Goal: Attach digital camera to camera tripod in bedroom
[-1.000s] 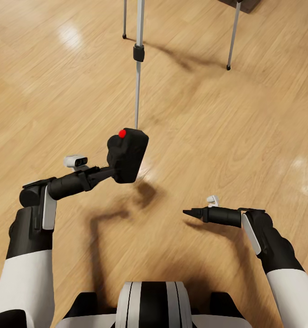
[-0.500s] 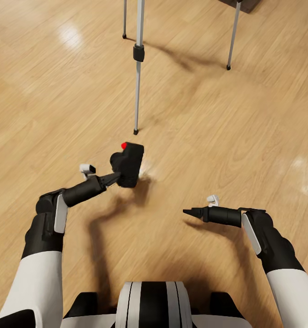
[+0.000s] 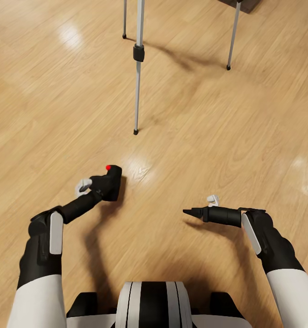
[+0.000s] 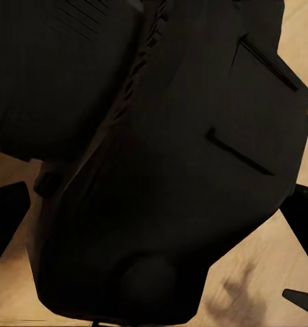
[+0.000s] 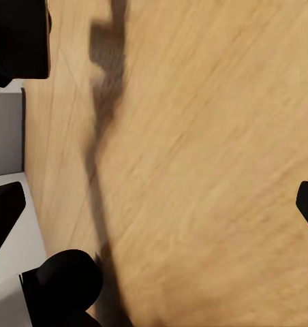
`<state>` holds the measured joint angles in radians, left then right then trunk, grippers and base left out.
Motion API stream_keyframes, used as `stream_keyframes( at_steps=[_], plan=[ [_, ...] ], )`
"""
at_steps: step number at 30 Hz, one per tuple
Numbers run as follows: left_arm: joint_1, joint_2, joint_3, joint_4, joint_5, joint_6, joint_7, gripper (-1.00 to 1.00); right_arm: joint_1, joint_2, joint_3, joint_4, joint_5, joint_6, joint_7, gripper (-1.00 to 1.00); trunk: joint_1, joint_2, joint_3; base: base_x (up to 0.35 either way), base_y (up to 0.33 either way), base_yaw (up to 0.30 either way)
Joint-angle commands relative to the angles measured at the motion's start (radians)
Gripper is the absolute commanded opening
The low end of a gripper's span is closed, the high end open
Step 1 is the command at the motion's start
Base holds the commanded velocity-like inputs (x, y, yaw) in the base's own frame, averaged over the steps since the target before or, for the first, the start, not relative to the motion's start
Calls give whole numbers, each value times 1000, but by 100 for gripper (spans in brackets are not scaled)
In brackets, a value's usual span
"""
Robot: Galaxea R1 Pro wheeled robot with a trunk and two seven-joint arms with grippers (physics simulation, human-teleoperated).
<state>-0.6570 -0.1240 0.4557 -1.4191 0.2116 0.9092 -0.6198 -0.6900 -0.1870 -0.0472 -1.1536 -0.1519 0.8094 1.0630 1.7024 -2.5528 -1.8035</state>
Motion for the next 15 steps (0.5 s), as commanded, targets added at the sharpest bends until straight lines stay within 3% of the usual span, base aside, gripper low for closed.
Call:
stream_keyframes(
  at_steps=[1,7,9,15],
  plan=[
    [7,-7,3,-10,-1,4,-2,-100,0,0,0,0,-3,5,1,100,0,0,0,0,0,0],
    [28,-27,3,-34,-5,3,19,-100,0,1,1,0,-2,5,-1,100,0,0,0,0,0,0],
    [31,-31,2,-35,-7,2,55,-100,0,3,1,0,1,5,-2,100,0,0,0,0,0,0],
    [34,-50,-2,-42,-1,2,251,-100,0,5,3,-1,5,5,-4,100,0,0,0,0,0,0]
  ],
)
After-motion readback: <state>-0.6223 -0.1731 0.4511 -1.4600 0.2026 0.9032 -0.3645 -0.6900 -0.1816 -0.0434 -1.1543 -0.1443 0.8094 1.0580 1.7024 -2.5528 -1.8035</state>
